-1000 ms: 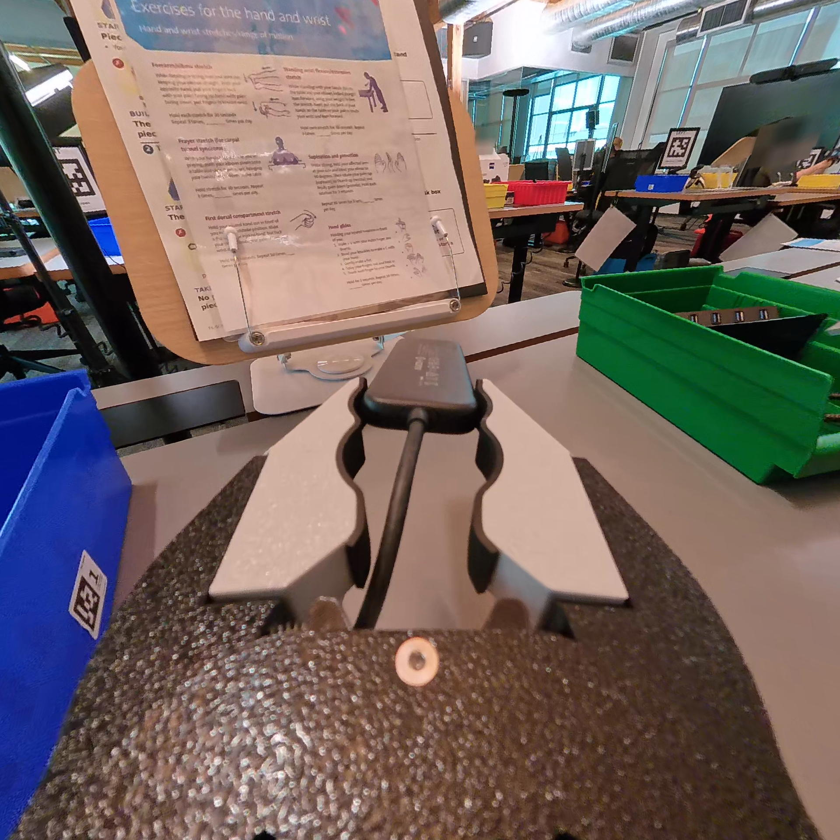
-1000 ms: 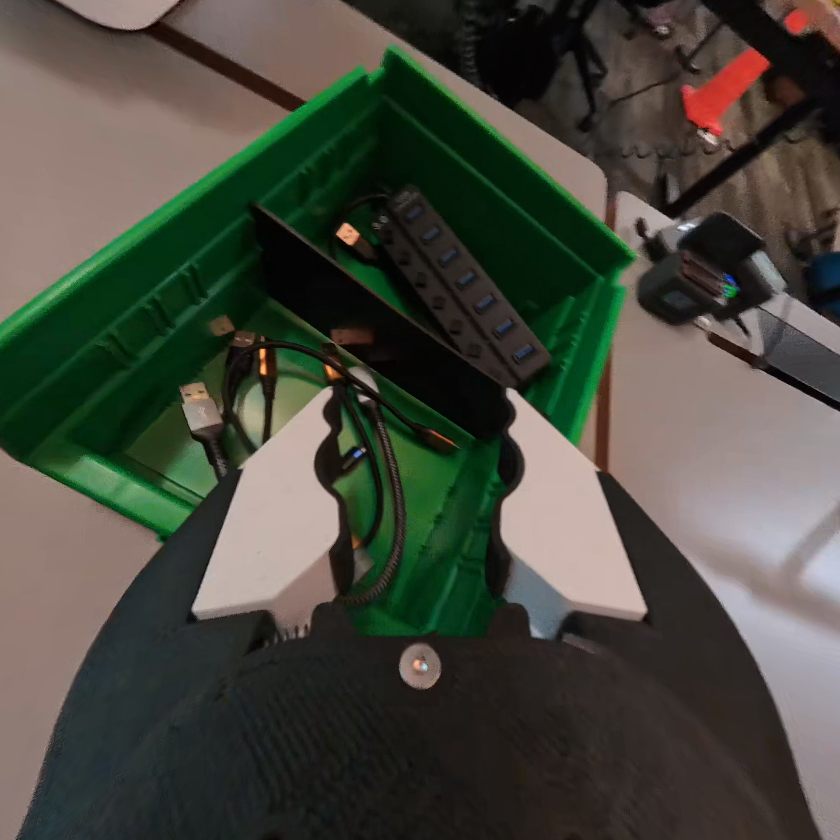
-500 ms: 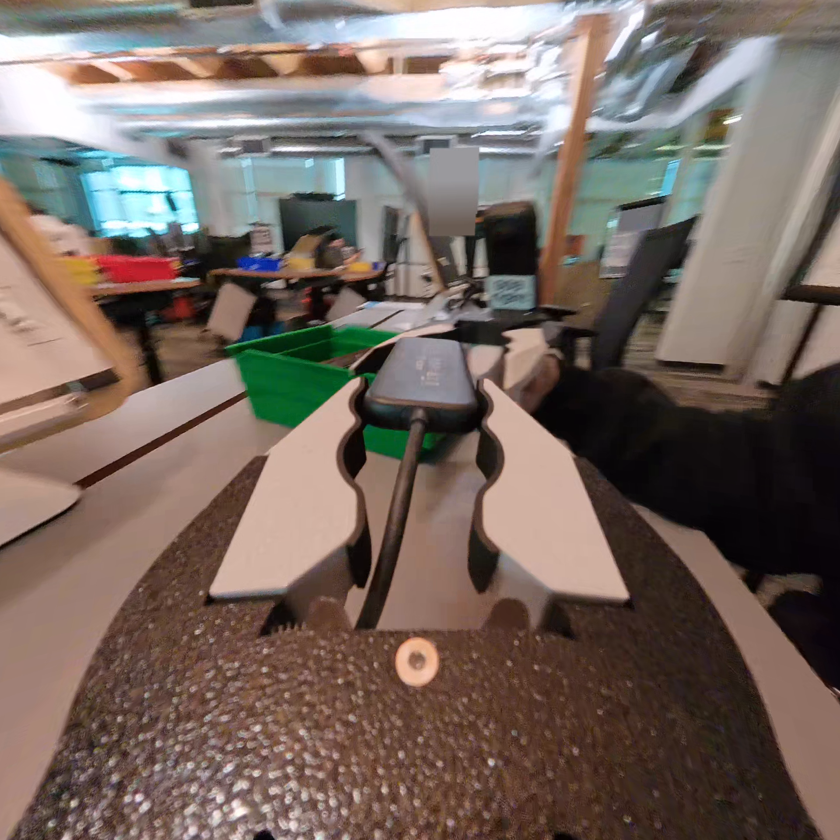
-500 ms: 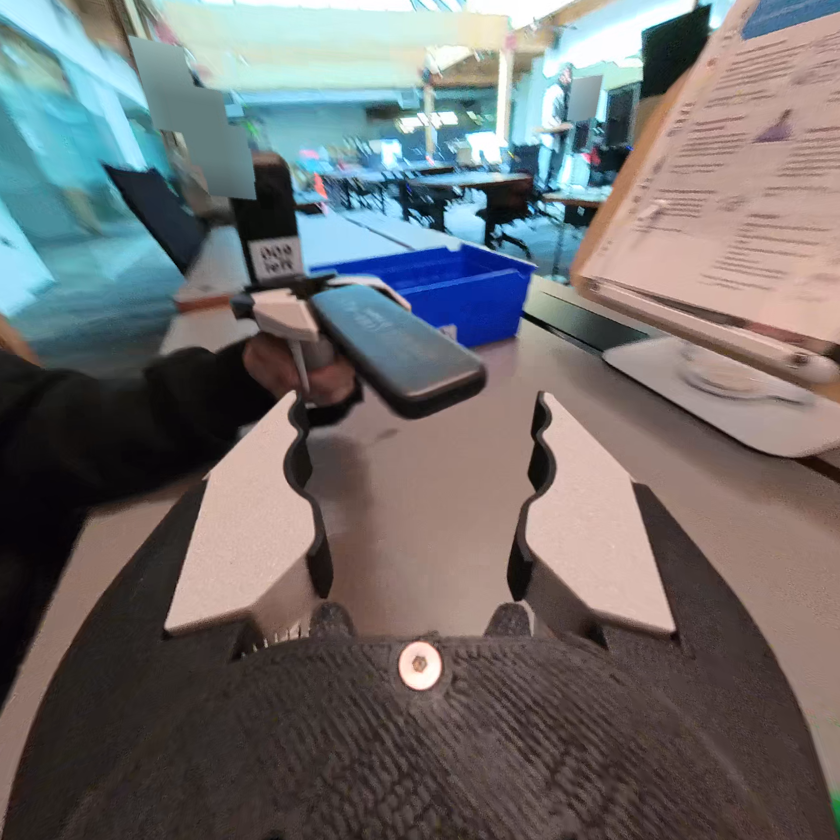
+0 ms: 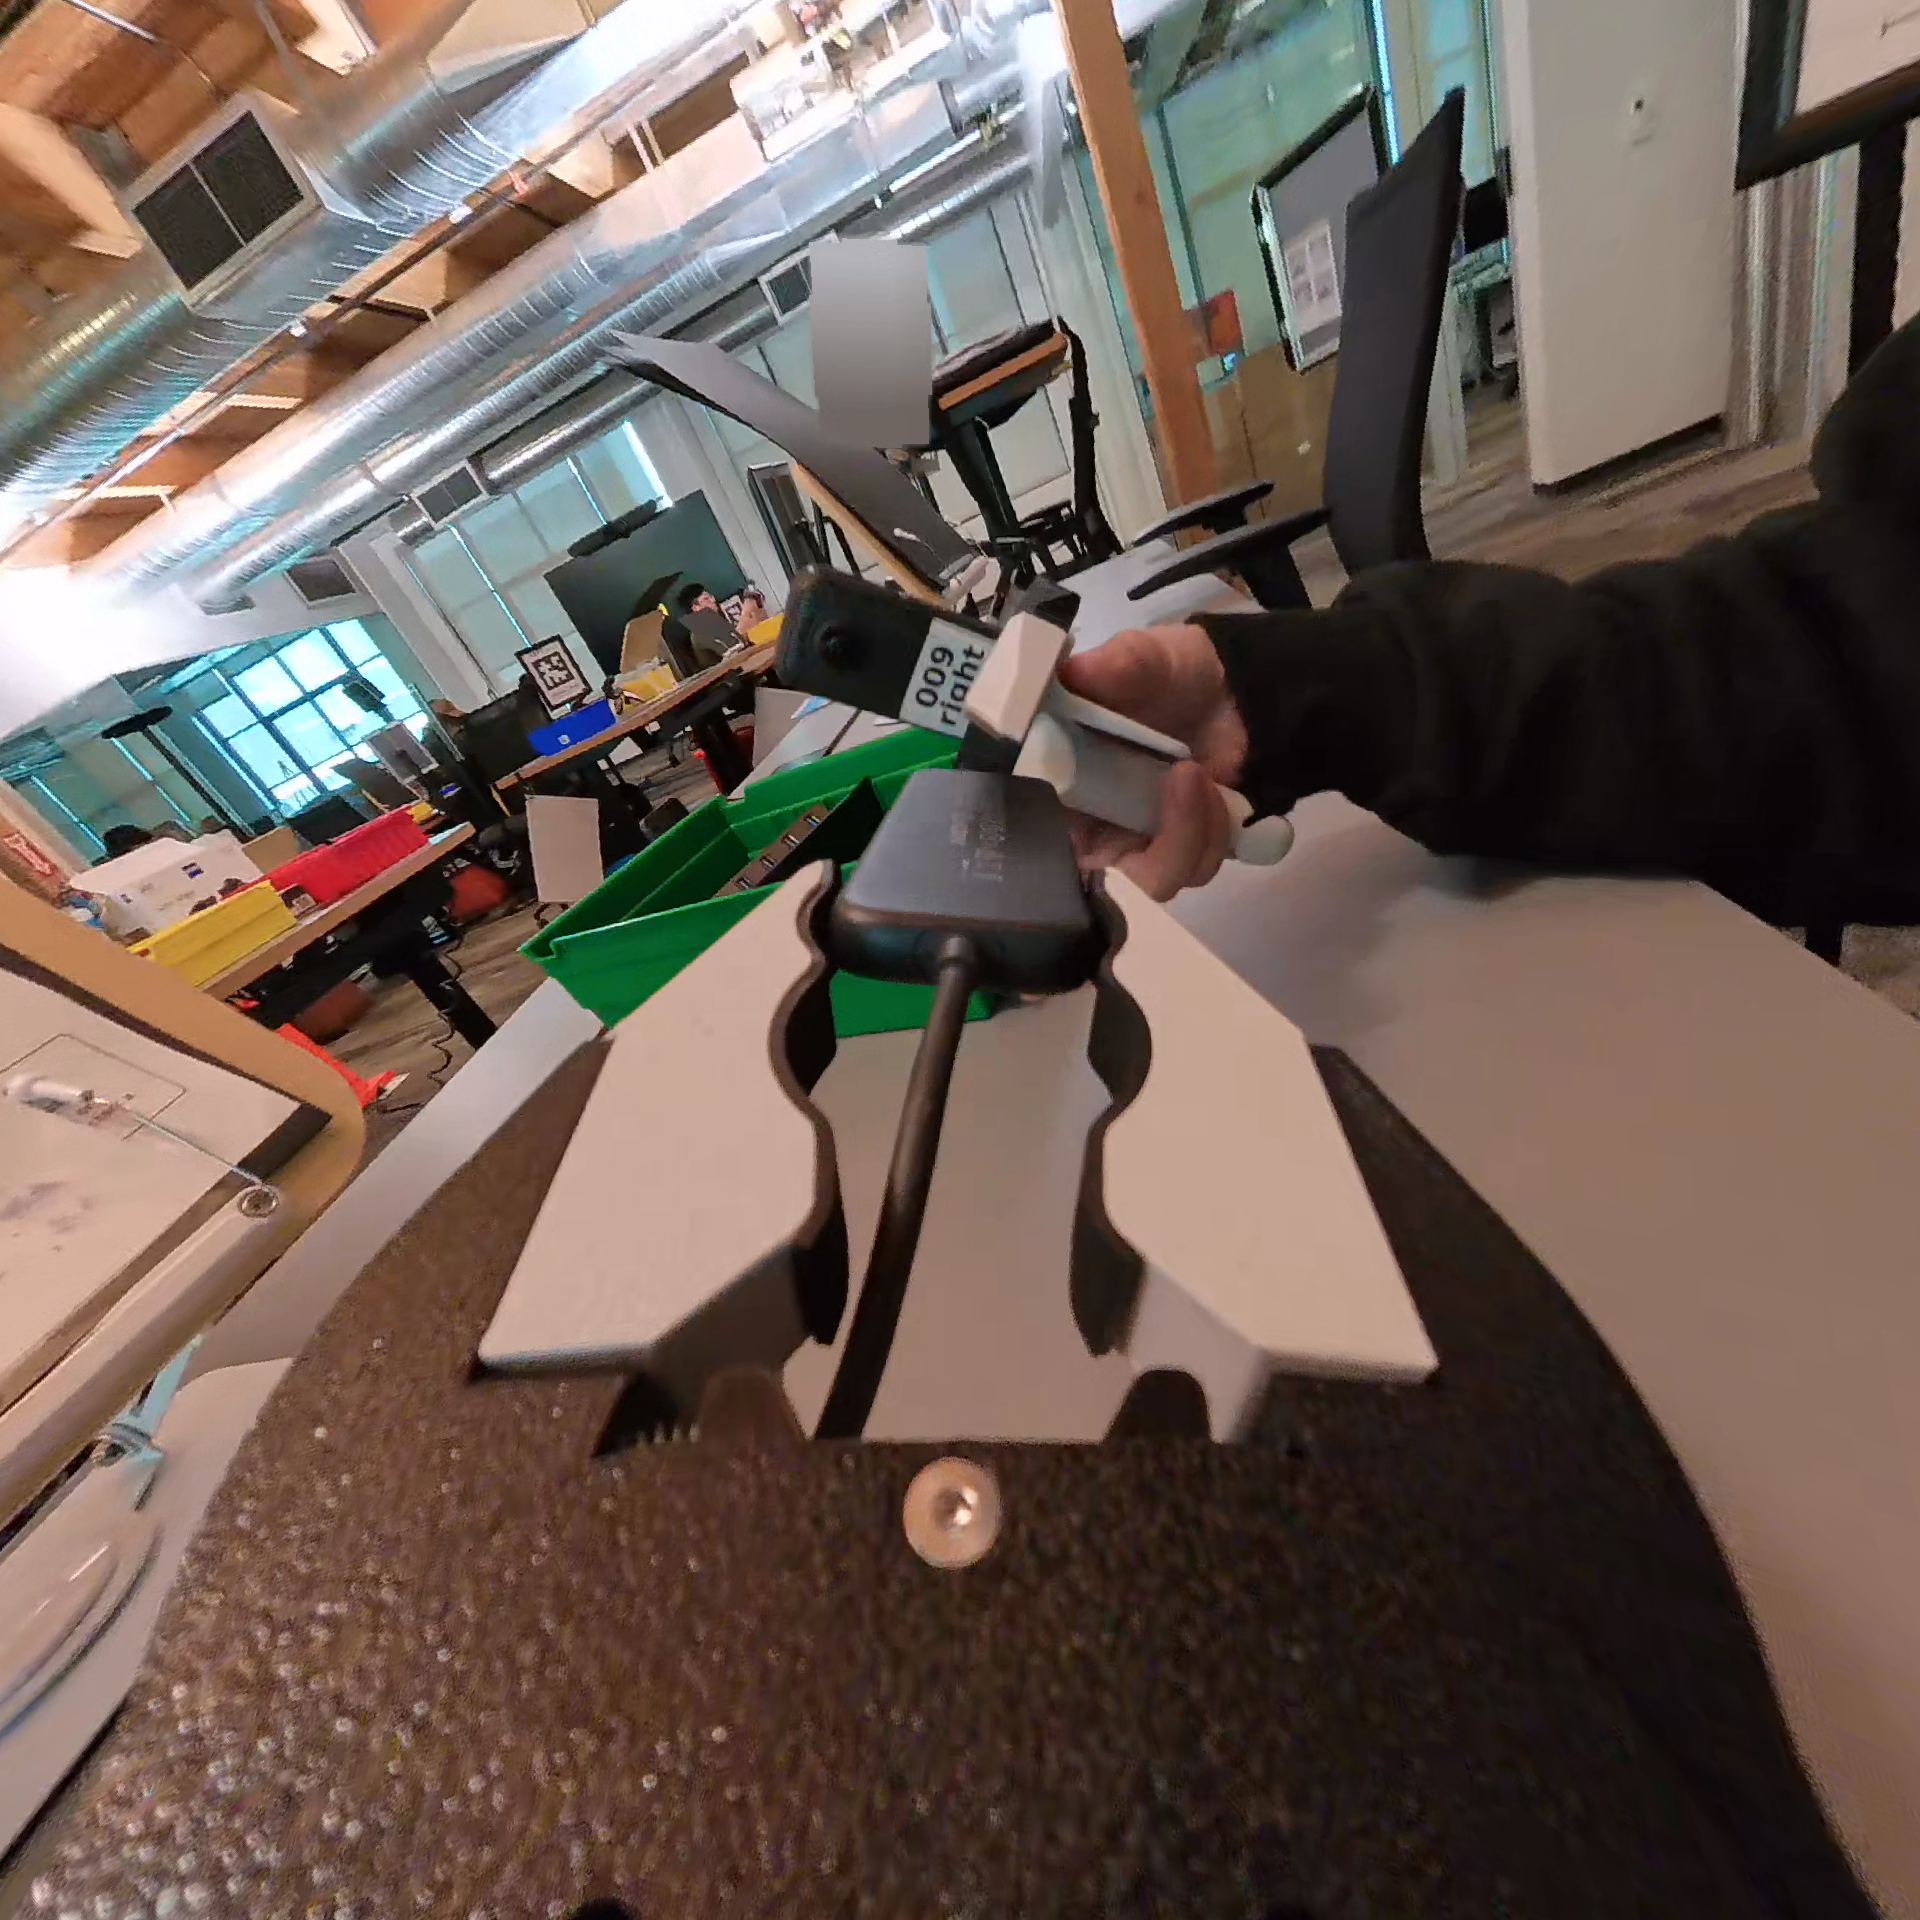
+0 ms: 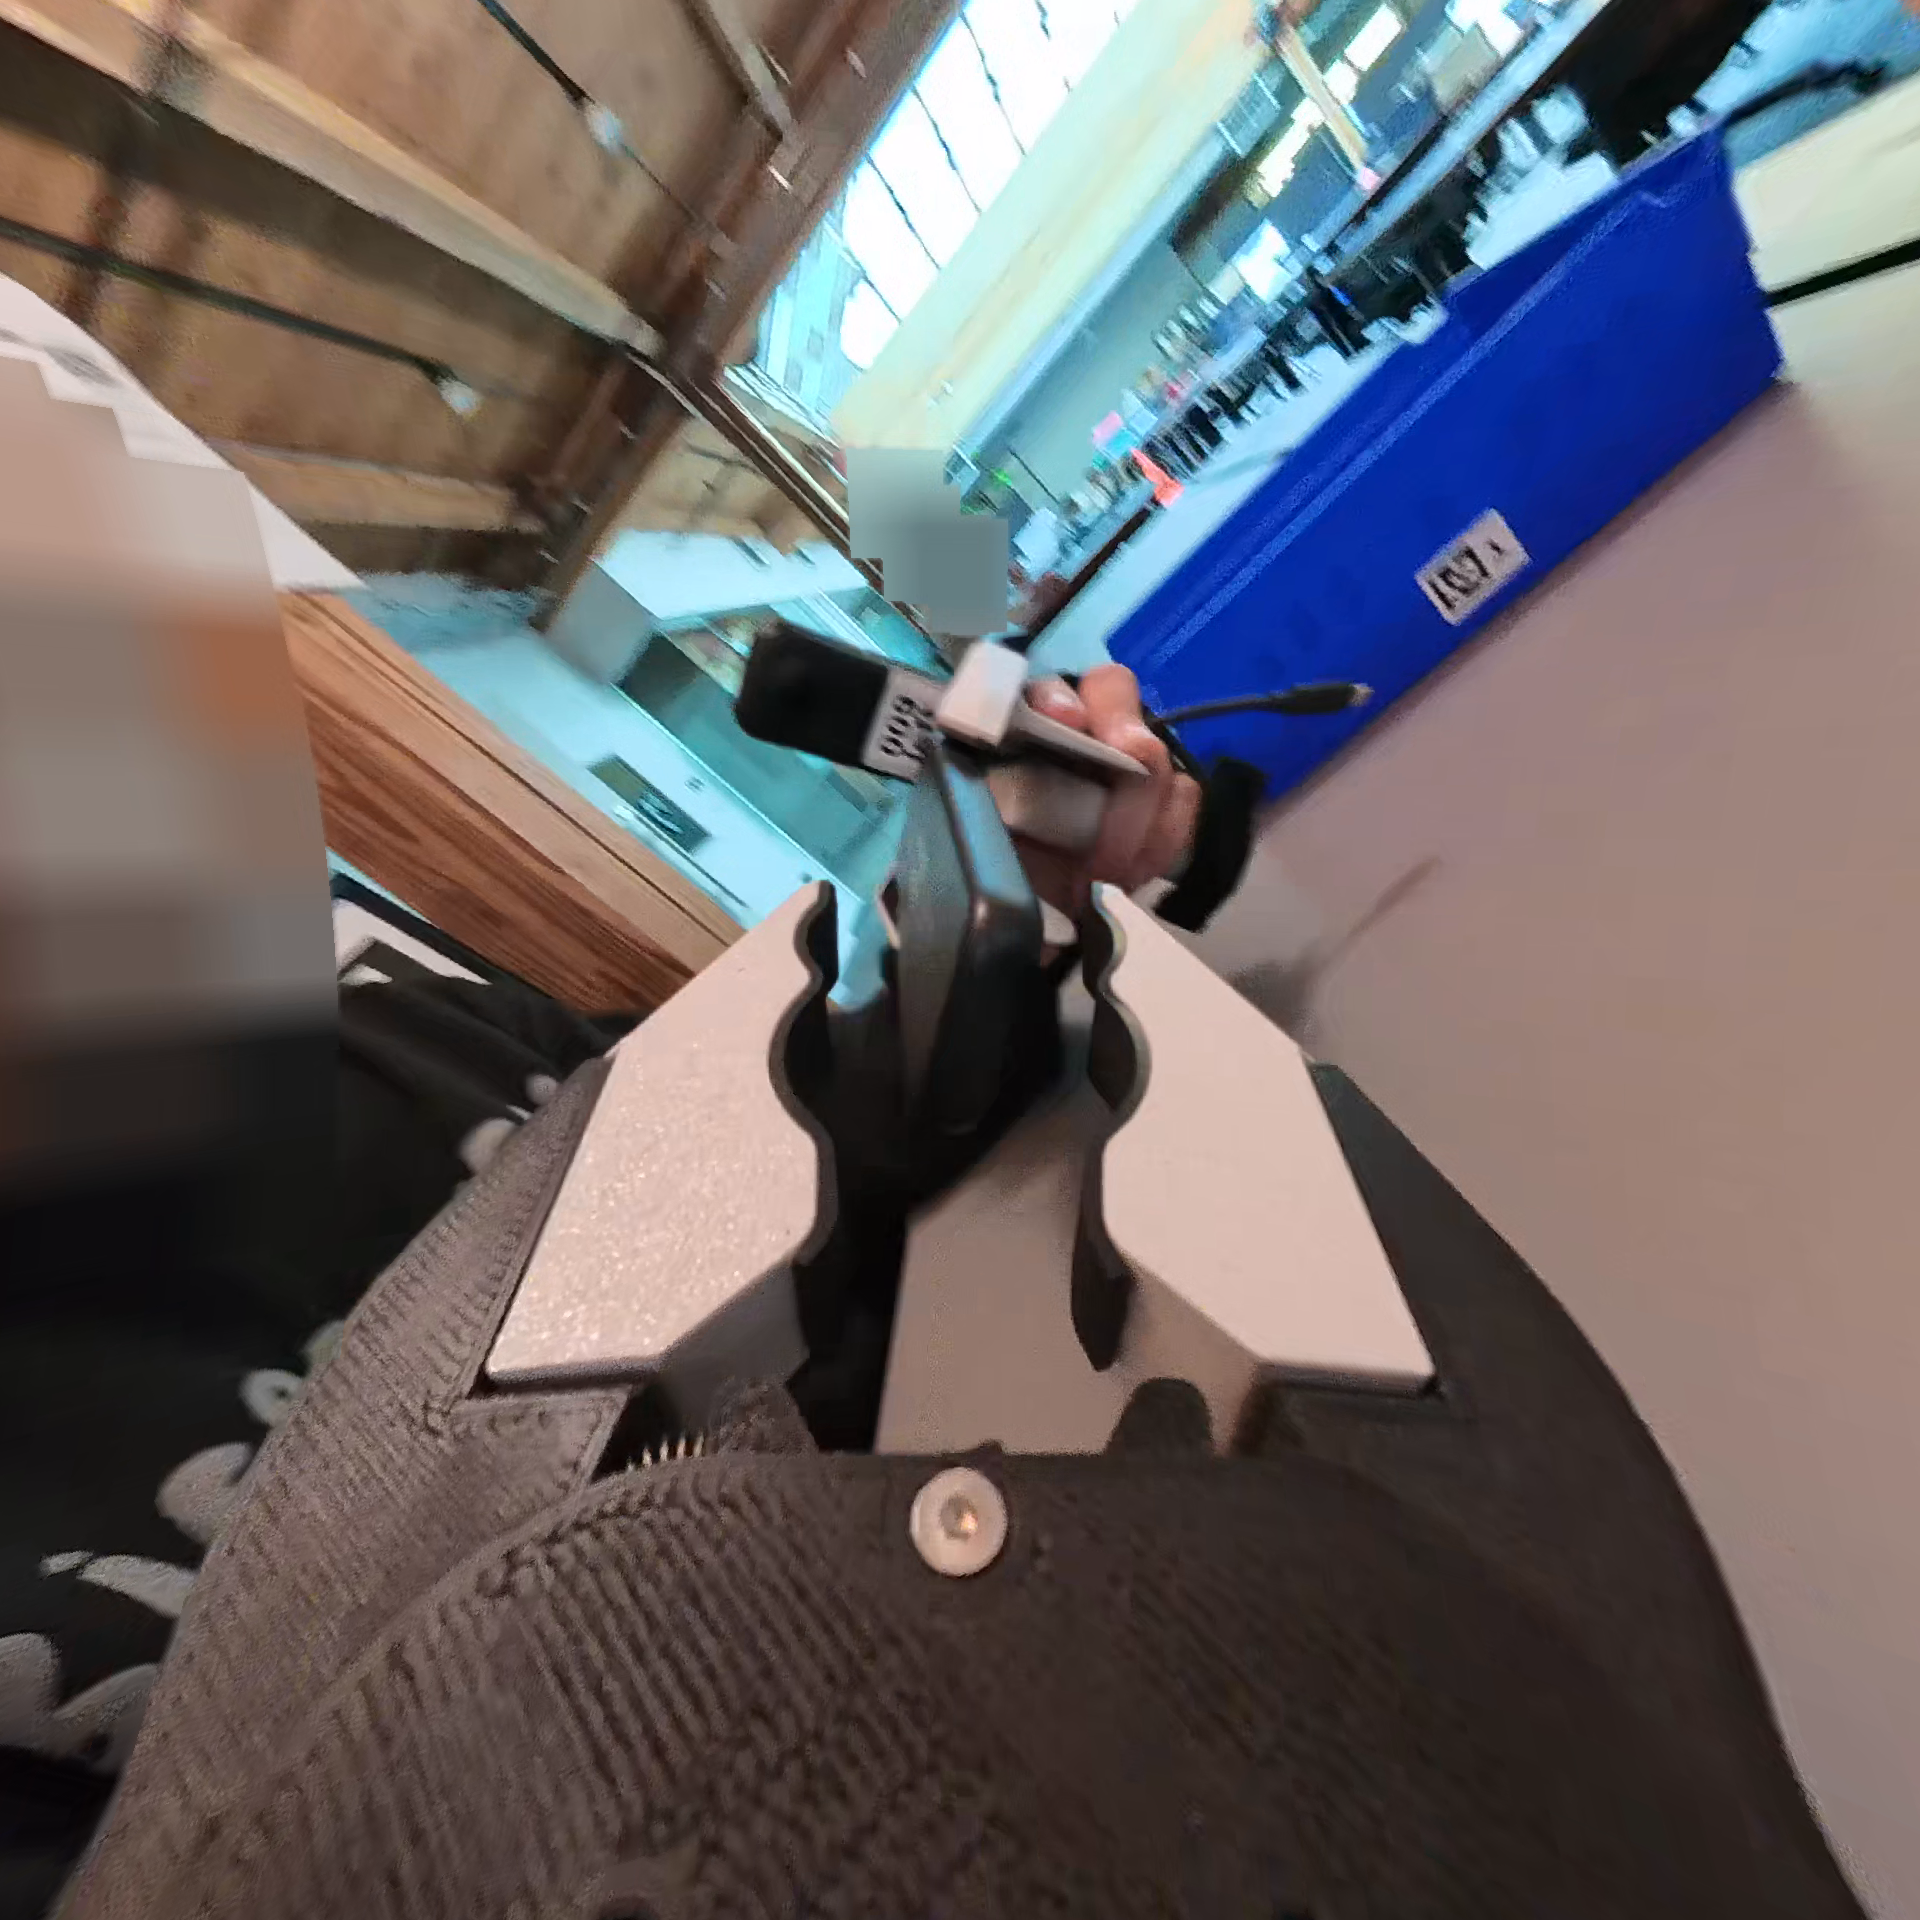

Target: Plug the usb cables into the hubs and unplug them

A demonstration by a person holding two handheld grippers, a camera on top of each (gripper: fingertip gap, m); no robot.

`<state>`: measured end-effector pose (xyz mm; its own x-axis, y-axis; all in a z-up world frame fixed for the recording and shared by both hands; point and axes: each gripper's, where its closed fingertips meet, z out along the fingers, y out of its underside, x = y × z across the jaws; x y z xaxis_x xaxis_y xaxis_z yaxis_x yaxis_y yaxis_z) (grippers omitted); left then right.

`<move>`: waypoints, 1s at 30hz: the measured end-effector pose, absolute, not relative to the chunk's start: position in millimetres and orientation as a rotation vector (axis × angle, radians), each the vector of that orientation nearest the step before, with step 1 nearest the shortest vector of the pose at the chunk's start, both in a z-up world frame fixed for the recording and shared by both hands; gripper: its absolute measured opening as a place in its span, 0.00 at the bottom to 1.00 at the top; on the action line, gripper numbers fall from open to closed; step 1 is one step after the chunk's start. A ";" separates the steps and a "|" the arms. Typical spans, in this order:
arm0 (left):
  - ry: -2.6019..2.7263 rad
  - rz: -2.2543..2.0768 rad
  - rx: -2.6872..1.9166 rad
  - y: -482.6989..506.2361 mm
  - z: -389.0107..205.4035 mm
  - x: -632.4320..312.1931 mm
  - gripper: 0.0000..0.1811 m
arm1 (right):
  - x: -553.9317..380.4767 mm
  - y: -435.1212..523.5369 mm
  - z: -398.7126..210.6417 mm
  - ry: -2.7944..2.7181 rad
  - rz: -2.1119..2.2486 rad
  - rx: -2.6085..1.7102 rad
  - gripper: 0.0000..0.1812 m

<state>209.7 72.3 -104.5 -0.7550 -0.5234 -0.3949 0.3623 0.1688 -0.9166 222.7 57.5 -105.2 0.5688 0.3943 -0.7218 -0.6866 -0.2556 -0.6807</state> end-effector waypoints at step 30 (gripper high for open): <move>1.202 -1.530 -0.575 148.5 -61.1 245.8 0.47 | 375.9 -77.6 -18.5 0.166 -0.646 -1.832 0.06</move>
